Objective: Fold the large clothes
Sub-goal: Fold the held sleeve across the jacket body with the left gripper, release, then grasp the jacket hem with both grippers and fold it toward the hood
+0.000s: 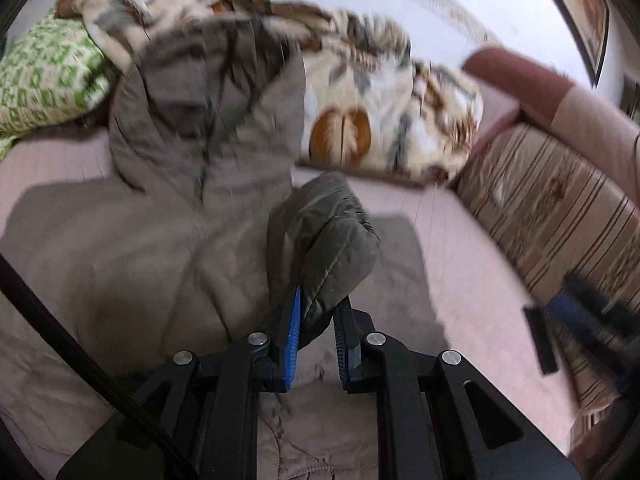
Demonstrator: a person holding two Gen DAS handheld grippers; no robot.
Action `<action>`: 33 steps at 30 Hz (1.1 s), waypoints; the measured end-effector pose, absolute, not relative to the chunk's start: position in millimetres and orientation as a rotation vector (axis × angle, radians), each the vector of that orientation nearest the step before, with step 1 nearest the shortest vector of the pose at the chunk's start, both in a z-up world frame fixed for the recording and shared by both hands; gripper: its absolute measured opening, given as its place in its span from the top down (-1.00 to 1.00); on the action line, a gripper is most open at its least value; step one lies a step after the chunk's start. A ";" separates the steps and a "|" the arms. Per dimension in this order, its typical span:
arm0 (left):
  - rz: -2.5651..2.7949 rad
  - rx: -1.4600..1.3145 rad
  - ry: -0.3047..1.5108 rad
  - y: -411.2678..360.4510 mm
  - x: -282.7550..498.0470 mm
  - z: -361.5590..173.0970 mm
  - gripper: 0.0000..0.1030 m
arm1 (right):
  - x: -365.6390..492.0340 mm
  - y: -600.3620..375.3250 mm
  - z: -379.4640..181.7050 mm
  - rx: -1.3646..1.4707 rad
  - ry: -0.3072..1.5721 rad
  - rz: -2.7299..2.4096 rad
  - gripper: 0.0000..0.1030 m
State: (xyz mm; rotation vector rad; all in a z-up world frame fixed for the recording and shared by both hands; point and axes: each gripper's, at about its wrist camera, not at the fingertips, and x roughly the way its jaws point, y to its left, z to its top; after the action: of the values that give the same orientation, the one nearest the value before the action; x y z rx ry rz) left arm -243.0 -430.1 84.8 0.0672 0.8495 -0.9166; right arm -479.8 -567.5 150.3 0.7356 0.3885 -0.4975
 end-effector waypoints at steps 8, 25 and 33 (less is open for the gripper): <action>-1.004 0.146 0.908 -416.3 -257.8 82.4 0.34 | -468.3 -563.2 149.5 0.735 0.393 -0.485 -0.16; -0.525 0.074 0.866 -235.6 -102.8 72.7 0.10 | -358.2 -506.0 116.5 0.508 0.606 -0.403 -0.16; -0.496 0.107 0.958 -244.2 -78.0 42.3 0.07 | -316.2 -505.7 69.4 0.428 0.796 -0.462 -0.16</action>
State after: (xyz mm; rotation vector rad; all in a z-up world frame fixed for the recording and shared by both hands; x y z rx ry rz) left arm -78.0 -244.2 42.3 0.1067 0.9578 -0.4965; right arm -316.2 -505.7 69.4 0.4279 0.7962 -0.4624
